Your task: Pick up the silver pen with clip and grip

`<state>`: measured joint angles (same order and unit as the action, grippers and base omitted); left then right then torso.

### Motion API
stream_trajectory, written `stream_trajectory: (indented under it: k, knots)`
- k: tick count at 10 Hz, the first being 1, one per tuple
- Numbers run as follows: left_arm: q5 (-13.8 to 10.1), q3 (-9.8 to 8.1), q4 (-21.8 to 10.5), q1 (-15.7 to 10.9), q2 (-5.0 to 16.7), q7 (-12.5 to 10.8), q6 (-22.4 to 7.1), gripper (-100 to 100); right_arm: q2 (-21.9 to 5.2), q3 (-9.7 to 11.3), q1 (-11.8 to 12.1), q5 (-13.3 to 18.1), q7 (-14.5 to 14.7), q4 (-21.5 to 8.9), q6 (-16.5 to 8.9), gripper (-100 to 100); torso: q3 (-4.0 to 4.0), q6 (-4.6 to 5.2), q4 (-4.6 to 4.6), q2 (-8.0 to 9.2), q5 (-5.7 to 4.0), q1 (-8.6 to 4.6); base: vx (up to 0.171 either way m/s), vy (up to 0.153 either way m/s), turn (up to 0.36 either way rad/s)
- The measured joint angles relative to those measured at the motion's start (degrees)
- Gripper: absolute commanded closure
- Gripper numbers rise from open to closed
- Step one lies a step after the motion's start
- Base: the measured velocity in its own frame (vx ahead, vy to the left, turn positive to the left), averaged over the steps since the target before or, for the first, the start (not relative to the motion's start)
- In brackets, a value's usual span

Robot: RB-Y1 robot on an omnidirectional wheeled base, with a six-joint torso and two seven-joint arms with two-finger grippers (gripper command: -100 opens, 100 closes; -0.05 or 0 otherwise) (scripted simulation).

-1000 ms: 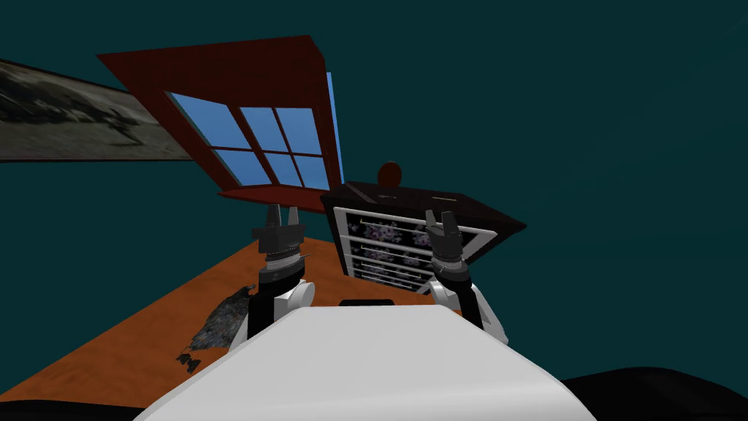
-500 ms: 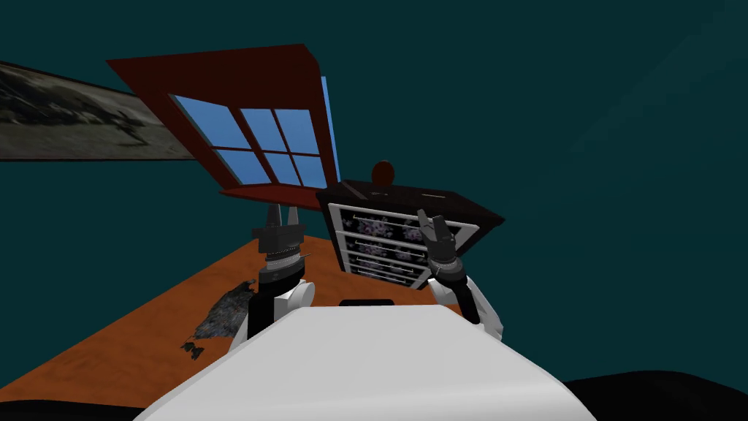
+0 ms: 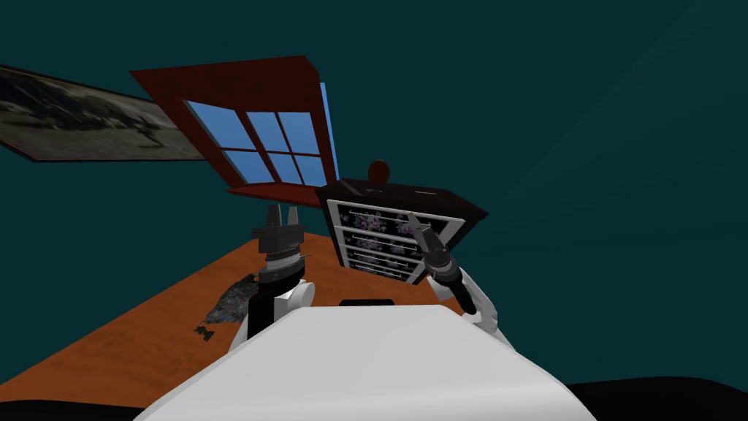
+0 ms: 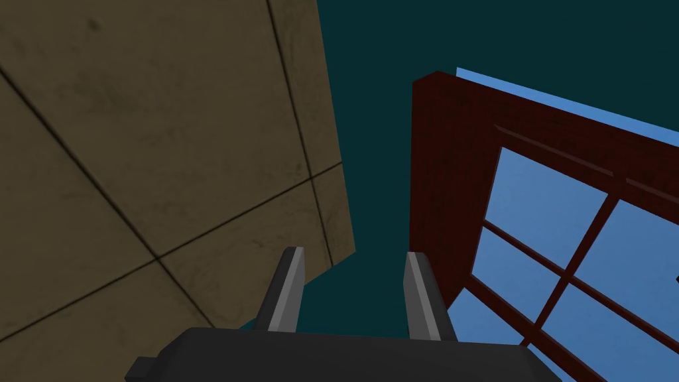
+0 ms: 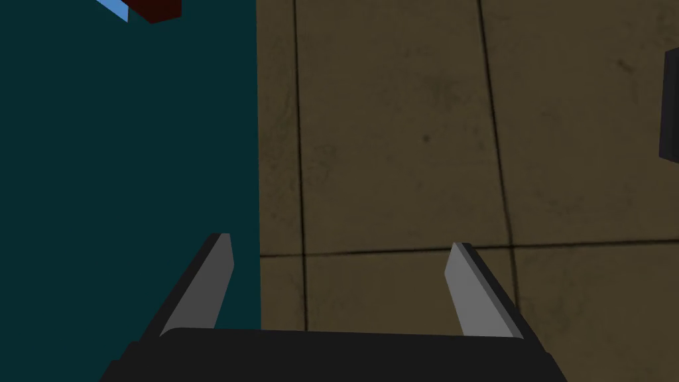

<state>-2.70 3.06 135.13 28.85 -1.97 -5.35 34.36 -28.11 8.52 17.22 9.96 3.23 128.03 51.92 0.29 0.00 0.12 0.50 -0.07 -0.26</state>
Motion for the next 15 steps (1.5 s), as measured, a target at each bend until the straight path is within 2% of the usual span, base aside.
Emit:
stream_trajectory:
  k: [2,5,7,9,10,11,15]
  knots:
    - [0.0,0.0,0.0,0.0,0.0,0.0,0.0,0,-2.8,0.7,-1.1,0.3,0.1,-1.0,1.6,-100,-0.13,0.01,-0.05,-0.25,0.01,0.06,-0.06,-0.057,0.023]
    - [0.0,0.0,0.0,0.0,0.0,0.0,0.0,0,-7.9,3.0,-4.3,1.6,0.3,-3.0,5.0,-100,0.01,0.0,0.0,0.02,0.0,0.02,-0.127,-0.061,0.052]
    - [0.0,0.0,0.0,0.0,0.0,0.0,0.0,0,-11.0,3.6,-5.1,1.9,0.3,-3.6,6.6,-100,-0.14,0.02,-0.05,-0.27,0.03,0.16,-0.058,-0.024,0.032]
    - [0.0,0.0,0.0,0.0,0.0,0.0,0.0,0,-14.4,4.9,-7.4,2.7,0.2,-5.3,8.7,-100,-0.12,0.01,-0.04,-0.23,0.03,0.14,-0.058,-0.032,0.026]
    - [0.0,0.0,0.0,0.0,0.0,0.0,0.0,0,-15.6,5.0,-7.5,2.7,0.2,-5.5,9.1,-100,-0.19,0.02,-0.07,-0.34,0.03,0.17,-0.067,-0.022,0.103]
    - [0.0,0.0,0.0,0.0,0.0,0.0,0.0,0,-17.2,6.0,-9.0,3.4,0.1,-6.3,10.1,-100,-0.17,-0.02,-0.07,-0.3,0.04,0.2,-0.091,-0.029,0.061]
    - [0.0,0.0,0.0,0.0,0.0,0.0,0.0,0,-23.7,7.6,-11.9,4.5,-0.1,-8.9,13.8,-100,-0.13,0.02,-0.05,-0.24,0.04,0.19,-0.062,-0.021,0.037]
